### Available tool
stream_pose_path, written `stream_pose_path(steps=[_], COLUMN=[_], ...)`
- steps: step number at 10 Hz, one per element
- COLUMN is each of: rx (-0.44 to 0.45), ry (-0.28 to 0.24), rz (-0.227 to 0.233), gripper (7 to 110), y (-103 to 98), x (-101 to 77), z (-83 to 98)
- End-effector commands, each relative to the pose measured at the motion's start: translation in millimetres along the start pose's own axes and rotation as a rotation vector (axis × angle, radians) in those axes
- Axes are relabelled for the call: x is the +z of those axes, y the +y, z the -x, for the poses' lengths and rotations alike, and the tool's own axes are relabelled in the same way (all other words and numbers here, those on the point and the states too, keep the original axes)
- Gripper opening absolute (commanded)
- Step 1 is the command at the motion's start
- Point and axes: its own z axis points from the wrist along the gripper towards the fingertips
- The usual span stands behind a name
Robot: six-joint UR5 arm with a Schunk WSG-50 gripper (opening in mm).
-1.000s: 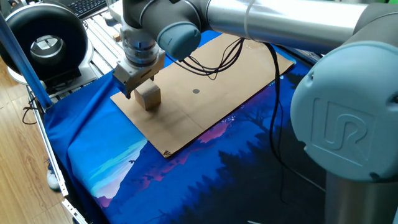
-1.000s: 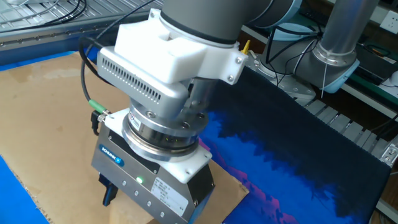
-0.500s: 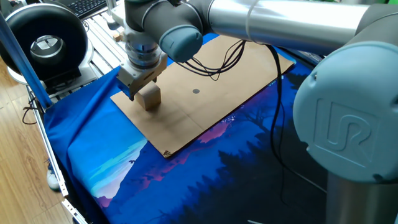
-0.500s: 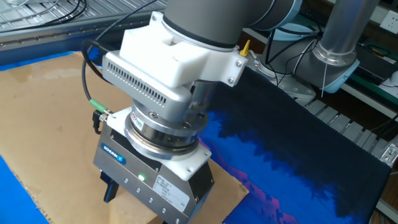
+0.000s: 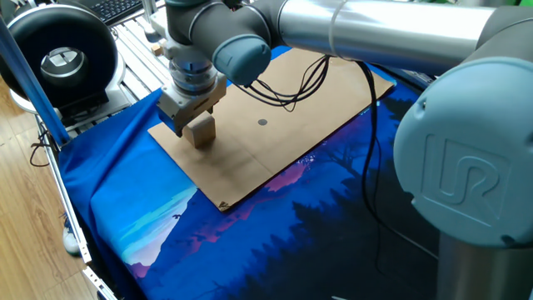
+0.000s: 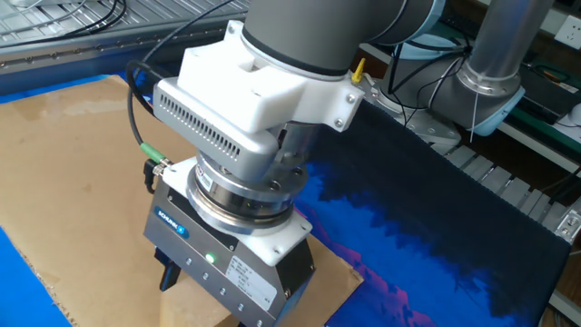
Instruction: Grab the block and place it at the designated location
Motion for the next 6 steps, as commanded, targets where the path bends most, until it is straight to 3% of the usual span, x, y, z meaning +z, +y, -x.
stream_pose_path(steps=[1,6], rx=[0.023,0.024], ry=[0.007,-0.002], rz=[0.016,0.028], gripper=[7,7], y=[5.7,9.5], x=[-2.8,-2.8], z=[2.5,5.5])
